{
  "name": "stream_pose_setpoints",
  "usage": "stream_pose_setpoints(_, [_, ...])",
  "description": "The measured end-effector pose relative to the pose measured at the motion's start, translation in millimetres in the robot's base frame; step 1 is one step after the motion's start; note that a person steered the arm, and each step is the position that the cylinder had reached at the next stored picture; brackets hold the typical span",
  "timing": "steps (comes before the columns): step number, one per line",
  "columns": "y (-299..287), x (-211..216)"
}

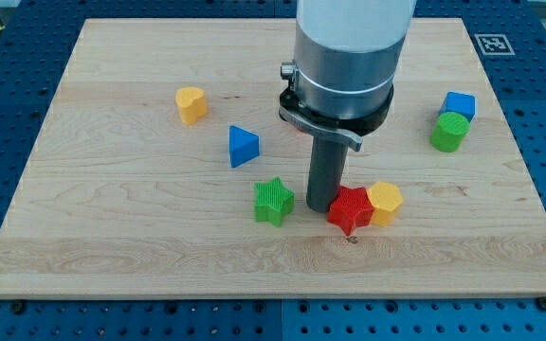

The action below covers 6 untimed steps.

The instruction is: Move the yellow hexagon with the red star near the green circle

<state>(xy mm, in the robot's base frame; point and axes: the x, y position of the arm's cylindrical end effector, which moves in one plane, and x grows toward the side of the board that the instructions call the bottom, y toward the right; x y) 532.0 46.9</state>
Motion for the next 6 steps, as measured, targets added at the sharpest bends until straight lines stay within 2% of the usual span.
stream_pose_setpoints(3, [-16.7,25.2])
stream_pose_setpoints(4, [21.4,22.6])
stream_pose_setpoints(6, [55.6,19.4])
